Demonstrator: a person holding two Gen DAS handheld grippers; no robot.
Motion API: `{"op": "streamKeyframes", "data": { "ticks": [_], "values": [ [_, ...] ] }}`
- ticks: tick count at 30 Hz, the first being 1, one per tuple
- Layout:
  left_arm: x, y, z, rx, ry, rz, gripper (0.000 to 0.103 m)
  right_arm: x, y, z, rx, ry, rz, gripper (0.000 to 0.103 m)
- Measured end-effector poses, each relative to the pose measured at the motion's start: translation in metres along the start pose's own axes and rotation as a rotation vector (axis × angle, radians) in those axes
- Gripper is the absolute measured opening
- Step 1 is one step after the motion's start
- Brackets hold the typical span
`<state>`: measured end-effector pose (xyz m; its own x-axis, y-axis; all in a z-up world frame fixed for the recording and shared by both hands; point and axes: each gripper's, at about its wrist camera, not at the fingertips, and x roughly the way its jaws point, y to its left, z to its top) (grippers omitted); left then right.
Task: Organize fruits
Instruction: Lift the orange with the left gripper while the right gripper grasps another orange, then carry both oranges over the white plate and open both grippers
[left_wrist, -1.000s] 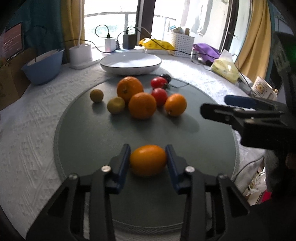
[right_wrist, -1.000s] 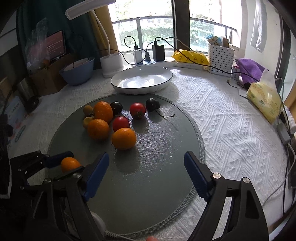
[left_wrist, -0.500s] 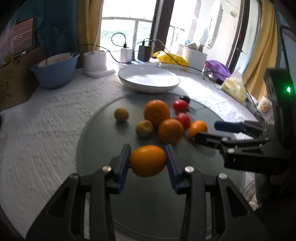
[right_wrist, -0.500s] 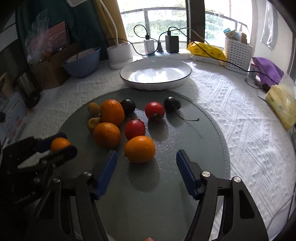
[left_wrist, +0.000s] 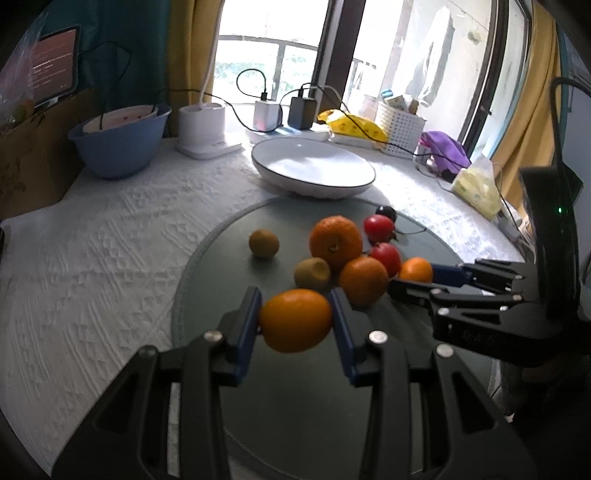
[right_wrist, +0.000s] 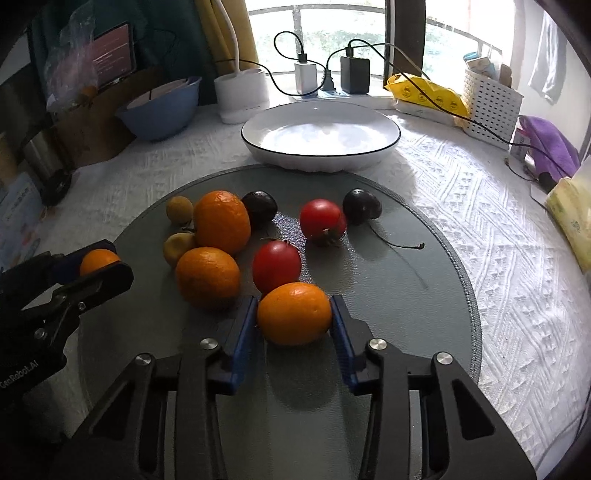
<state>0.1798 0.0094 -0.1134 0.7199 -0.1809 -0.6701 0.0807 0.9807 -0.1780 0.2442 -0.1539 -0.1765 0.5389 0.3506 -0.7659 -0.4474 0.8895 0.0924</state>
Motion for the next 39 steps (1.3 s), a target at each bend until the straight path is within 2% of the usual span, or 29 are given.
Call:
{"op": "streamKeyframes", "data": {
  "ticks": [9, 17, 29, 39],
  "values": [
    [-0.005, -0.010, 0.009, 0.031, -0.026, 0.011, 0.039, -0.010, -0.010, -0.003, 0.022, -0.030, -0.006, 0.042],
    [-0.005, -0.026, 0.033, 0.072, -0.078, 0.019, 0.039, -0.025, -0.031, 0.004, 0.044, -0.087, -0.021, 0.042],
    [0.011, -0.035, 0.077, 0.112, -0.141, -0.003, 0.039, -0.035, -0.059, 0.037, 0.061, -0.179, -0.061, 0.042],
    [0.039, -0.035, 0.102, 0.129, -0.140, -0.030, 0.039, -0.025, -0.068, 0.071, 0.038, -0.215, -0.073, 0.042]
  ]
}}
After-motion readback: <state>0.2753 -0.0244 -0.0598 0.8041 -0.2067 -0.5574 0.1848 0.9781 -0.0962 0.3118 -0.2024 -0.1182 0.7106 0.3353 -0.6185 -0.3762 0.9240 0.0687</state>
